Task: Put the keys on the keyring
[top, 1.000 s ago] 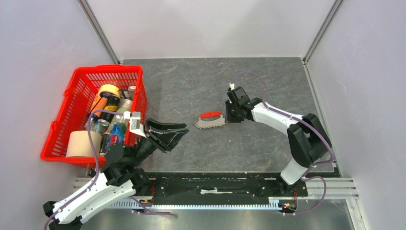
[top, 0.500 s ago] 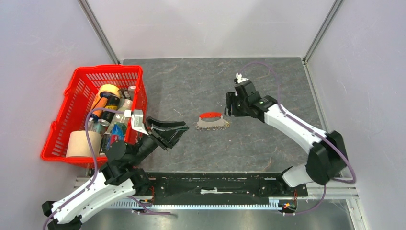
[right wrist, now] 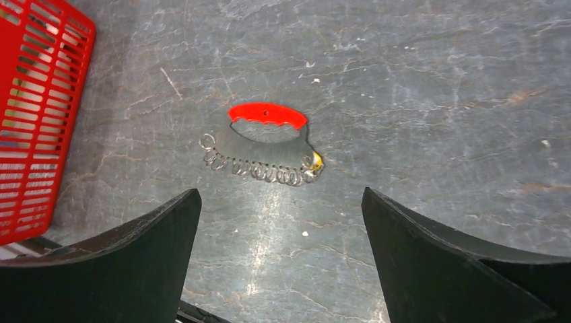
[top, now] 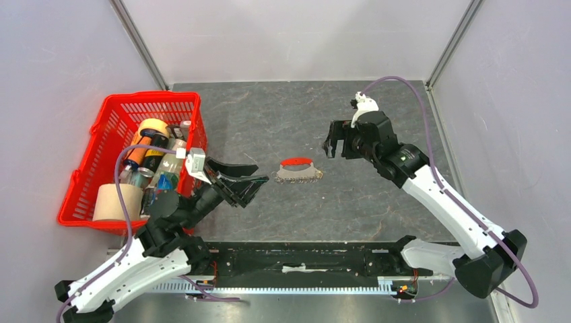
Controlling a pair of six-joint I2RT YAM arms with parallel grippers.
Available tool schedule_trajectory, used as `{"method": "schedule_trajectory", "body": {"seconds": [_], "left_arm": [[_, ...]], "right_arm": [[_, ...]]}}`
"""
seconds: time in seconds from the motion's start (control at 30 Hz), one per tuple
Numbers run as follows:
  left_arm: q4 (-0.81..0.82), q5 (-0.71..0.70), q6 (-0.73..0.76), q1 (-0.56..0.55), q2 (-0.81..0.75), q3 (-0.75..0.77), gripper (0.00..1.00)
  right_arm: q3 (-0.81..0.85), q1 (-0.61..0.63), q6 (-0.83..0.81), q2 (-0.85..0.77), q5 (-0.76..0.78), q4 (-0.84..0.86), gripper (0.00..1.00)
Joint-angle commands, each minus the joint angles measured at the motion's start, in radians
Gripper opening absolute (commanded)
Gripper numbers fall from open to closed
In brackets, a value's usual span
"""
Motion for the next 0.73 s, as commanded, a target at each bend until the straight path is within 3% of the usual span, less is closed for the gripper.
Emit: {"method": "schedule_trajectory", "body": {"seconds": [0.0, 0.2, 0.6, 0.7], "left_arm": [[-0.067, -0.048, 0.056, -0.001, 0.028, 0.074, 0.76], [-0.150, -0.096, 0.106, -0.001, 0.093, 0.152, 0.83], [-0.207, -0.135, 0.158, -0.001, 0.200, 0.251, 0.85], [-0.219, -0.135, 0.160, 0.000, 0.199, 0.260, 0.85]], "right_arm": [[0.079, 0.000, -0.024, -0.041, 0.109, -0.054, 0.97], [0.153, 0.000, 0.001, -0.063, 0.245, -0.145, 0.97], [0.146, 0.000, -0.040, -0.118, 0.204, -0.153, 0.97], [0.165, 0.000, -0.022, -0.099, 0.255, -0.170, 0.97]]}}
